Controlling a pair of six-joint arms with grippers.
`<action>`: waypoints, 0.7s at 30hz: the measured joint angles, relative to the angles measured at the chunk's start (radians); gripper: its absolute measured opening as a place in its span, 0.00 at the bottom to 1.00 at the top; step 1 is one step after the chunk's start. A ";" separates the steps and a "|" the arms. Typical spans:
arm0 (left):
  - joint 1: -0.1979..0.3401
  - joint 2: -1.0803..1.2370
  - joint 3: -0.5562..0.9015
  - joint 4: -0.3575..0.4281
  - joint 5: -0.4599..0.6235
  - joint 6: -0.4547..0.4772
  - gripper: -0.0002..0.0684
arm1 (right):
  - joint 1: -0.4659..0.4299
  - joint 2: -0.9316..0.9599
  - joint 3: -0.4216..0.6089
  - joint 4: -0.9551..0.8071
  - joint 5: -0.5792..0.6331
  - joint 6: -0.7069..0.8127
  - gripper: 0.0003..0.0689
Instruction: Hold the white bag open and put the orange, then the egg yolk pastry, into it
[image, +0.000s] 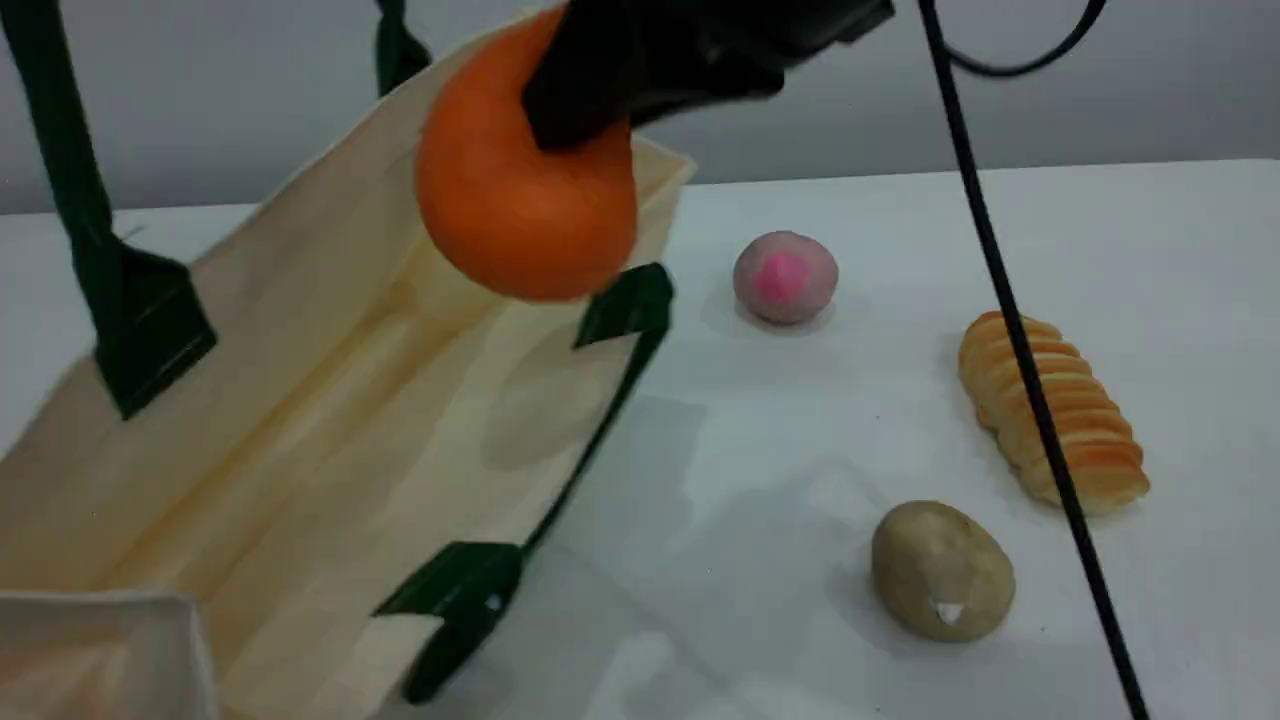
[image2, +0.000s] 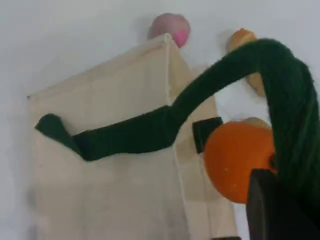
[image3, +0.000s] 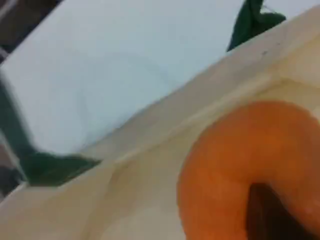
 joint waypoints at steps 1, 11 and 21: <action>0.000 0.000 0.000 -0.001 0.002 0.000 0.11 | -0.001 0.013 0.000 0.014 -0.003 0.000 0.06; 0.000 0.000 0.000 -0.007 0.002 0.000 0.11 | 0.076 0.168 -0.002 0.223 -0.028 -0.163 0.06; 0.000 0.000 0.000 -0.002 0.000 0.000 0.11 | 0.148 0.250 -0.035 0.493 -0.039 -0.363 0.06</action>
